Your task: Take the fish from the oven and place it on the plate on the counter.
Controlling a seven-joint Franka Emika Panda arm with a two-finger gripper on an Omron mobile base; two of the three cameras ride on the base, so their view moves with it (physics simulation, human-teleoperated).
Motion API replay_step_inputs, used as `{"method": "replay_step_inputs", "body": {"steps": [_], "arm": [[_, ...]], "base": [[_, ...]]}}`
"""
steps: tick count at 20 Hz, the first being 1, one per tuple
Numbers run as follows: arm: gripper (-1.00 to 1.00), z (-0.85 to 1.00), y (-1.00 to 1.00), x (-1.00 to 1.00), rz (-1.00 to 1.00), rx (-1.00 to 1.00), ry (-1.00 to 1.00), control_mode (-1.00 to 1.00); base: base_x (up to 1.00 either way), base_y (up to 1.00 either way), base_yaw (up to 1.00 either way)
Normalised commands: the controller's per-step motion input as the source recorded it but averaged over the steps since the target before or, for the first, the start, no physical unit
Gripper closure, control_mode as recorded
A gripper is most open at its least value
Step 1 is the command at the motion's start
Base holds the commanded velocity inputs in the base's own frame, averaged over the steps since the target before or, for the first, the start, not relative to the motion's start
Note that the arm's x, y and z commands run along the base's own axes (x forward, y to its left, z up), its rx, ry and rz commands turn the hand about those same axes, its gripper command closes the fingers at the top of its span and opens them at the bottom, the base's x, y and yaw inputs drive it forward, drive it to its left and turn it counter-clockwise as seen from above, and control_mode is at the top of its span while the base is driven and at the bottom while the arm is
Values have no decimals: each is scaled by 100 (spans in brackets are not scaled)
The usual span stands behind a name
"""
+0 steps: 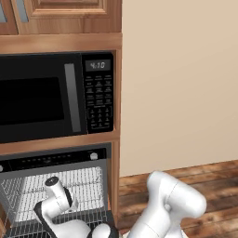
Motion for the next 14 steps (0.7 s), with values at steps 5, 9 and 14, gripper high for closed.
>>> {"method": "replay_step_inputs", "body": {"steps": [5,9,14], "arm": [[-100,-41,18,23,7,0,1,-100],[-100,-1,23,10,9,0,0,-100],[-100,-7,15,6,7,0,0,-100]], "base": [[0,0,0],[0,0,0],[0,0,0]]}}
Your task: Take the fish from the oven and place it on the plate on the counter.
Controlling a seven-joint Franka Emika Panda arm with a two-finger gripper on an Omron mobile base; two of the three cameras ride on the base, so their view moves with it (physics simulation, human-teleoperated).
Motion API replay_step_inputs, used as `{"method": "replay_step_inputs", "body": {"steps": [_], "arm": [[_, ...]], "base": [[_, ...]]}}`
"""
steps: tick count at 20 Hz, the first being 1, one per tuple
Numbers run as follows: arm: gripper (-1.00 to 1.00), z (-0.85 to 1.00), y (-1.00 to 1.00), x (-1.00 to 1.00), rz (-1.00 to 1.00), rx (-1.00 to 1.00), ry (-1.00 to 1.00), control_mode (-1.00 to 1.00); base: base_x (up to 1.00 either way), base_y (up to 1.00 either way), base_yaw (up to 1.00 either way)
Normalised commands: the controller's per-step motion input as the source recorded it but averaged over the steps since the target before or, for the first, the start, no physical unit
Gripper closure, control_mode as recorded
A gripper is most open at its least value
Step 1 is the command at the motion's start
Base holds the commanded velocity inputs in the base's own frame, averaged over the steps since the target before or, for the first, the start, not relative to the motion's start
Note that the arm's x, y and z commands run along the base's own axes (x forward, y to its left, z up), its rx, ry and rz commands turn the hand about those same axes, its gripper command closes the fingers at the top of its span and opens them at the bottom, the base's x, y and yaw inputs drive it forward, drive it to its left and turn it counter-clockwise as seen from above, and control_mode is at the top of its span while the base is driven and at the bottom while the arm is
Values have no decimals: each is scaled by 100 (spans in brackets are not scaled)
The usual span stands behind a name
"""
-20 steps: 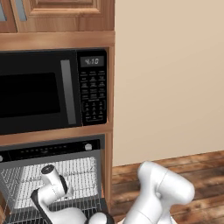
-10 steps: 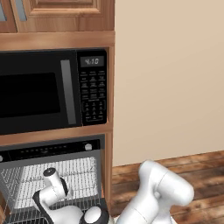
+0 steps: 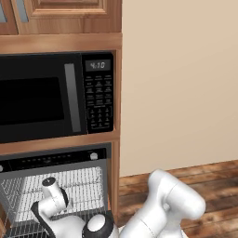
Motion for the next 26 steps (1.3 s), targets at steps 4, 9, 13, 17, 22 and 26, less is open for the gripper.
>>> {"method": "replay_step_inputs", "body": {"steps": [4,9,13,17,22,26], "arm": [[-100,-27,13,30,3,0,0,-100],[-100,-32,6,36,0,0,0,-100],[-100,-26,0,32,0,0,-2,-100],[-100,-43,0,19,0,0,0,-100],[-100,-57,2,4,0,0,0,-100],[-100,-64,2,-6,0,0,0,-100]], "base": [[0,0,0],[0,0,0],[0,0,0],[0,0,0],[0,0,0],[0,0,0]]}}
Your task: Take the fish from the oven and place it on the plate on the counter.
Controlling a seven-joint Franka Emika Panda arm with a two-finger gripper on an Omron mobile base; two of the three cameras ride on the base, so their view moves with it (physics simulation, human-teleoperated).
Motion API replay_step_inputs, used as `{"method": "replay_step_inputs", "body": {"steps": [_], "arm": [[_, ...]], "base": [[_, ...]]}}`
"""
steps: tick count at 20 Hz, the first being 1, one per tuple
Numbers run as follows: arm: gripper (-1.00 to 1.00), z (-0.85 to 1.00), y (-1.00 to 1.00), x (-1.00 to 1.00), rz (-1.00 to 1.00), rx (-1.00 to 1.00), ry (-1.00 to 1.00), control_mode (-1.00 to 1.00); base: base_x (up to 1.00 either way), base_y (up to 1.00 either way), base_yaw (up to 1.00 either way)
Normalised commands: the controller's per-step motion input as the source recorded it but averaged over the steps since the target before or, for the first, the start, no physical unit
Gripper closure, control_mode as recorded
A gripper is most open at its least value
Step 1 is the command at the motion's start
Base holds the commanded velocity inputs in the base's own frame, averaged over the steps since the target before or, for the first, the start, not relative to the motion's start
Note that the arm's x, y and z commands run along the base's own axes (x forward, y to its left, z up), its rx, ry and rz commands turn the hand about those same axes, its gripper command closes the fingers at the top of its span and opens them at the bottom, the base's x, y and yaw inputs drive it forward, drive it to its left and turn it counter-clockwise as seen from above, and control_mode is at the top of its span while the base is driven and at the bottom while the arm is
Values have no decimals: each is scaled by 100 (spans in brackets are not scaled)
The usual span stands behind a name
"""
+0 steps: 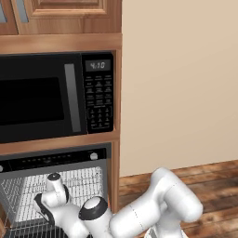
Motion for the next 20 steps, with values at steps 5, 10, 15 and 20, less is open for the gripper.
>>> {"method": "replay_step_inputs", "body": {"steps": [5,10,15,20], "arm": [[-100,-70,2,-3,0,-1,0,-100],[100,-31,14,-2,0,0,0,-100],[100,-23,12,-2,0,0,0,-100],[100,-22,12,-1,0,0,4,-100]], "base": [[0,0,0],[0,0,0],[0,0,0],[0,0,0]]}}
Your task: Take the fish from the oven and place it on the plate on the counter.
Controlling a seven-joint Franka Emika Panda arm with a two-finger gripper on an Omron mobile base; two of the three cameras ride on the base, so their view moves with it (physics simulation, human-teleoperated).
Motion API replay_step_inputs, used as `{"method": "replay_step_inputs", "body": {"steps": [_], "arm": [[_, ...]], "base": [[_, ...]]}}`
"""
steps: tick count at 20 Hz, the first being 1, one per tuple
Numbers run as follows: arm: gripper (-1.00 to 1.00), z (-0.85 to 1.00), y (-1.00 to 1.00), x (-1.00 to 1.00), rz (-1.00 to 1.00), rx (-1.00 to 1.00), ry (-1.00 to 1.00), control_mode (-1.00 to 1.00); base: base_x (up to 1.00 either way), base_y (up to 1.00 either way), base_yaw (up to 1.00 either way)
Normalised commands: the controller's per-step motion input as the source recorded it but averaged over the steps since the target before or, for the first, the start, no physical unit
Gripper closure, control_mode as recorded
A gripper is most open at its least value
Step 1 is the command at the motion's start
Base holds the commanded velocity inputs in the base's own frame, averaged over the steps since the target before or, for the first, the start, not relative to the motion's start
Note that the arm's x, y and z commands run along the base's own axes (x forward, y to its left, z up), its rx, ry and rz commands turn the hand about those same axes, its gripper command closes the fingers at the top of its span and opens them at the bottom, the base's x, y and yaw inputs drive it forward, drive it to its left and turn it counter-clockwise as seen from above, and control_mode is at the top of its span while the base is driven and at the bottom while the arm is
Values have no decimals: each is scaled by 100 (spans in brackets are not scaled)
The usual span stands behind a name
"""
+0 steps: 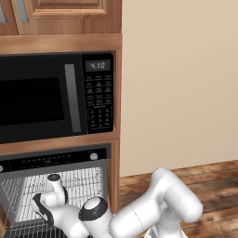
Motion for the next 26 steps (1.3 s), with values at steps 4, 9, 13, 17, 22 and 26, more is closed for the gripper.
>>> {"method": "replay_step_inputs", "body": {"steps": [4,9,13,17,22,26], "arm": [[100,-29,11,-5,0,-1,6,-100],[100,-20,3,-40,0,-1,2,-100],[100,0,0,-66,0,0,-2,-100],[100,18,0,-89,4,3,-23,-100],[100,82,-1,-75,8,4,-30,-100],[100,100,-12,-52,13,0,-16,-100]], "base": [[0,0,0],[0,0,0],[0,0,0],[0,0,0],[0,0,0],[0,0,0]]}}
